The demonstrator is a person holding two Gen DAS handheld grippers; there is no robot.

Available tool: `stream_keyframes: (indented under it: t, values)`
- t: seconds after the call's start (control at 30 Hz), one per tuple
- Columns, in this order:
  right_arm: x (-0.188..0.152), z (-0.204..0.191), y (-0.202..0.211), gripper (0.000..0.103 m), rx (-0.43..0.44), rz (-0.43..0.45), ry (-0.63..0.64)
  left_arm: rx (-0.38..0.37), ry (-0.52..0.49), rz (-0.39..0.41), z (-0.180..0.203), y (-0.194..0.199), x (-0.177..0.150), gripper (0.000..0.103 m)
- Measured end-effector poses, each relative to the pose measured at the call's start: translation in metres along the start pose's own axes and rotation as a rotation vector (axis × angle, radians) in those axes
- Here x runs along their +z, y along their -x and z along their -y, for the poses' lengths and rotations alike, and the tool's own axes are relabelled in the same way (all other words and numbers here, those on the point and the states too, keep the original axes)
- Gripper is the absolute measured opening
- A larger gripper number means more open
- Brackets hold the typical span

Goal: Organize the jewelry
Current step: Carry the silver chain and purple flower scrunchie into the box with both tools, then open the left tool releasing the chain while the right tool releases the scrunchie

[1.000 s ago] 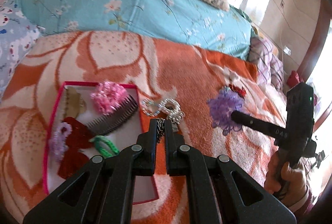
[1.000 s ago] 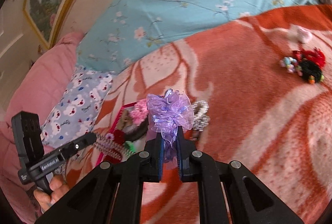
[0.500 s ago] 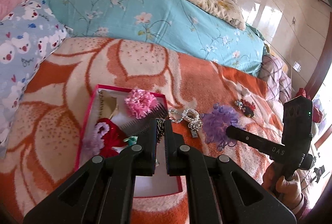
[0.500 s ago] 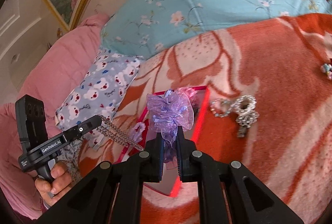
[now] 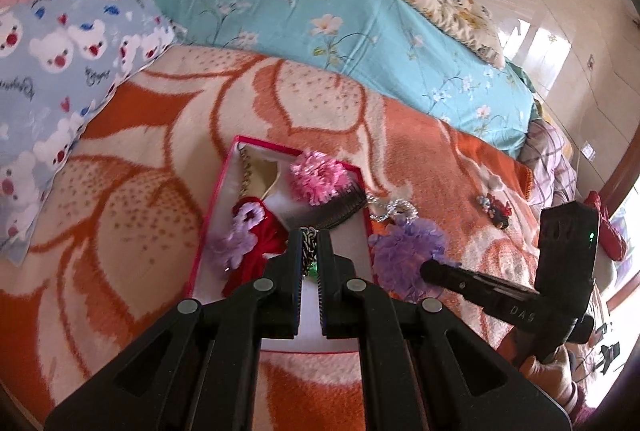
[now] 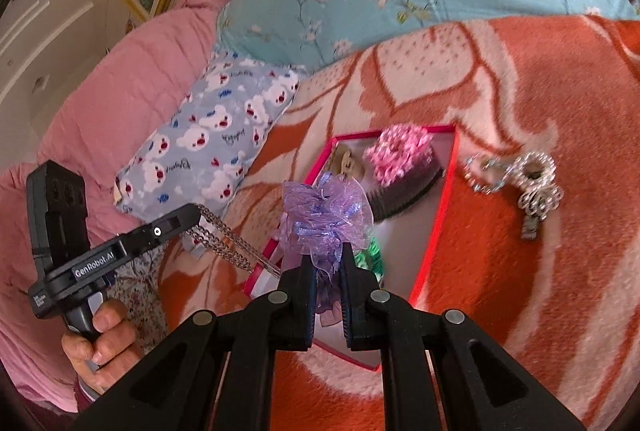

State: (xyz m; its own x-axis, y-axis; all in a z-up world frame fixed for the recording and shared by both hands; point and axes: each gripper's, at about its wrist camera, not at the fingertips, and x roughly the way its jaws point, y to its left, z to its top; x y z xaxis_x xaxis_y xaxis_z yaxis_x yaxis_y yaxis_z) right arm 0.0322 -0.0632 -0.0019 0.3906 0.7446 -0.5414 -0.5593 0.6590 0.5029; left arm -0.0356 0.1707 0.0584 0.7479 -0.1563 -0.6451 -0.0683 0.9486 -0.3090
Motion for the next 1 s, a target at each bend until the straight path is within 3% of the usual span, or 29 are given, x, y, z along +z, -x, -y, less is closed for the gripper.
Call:
stream_keyframes:
  t: [0.27, 0.57, 1.0]
  values:
    - [-0.018, 0.0, -0.037, 0.009, -0.014, -0.089, 0.001, 0.023, 0.046, -0.039, -0.024, -0.012, -0.012, 0.004]
    - [-0.032, 0.004, -0.074, 0.01, -0.047, -0.186, 0.014, 0.061, 0.082, -0.139, -0.046, -0.048, -0.036, 0.004]
    - [-0.038, 0.016, -0.095, 0.011, -0.087, -0.238, 0.016, 0.115, 0.089, -0.223, -0.058, -0.08, -0.053, 0.005]
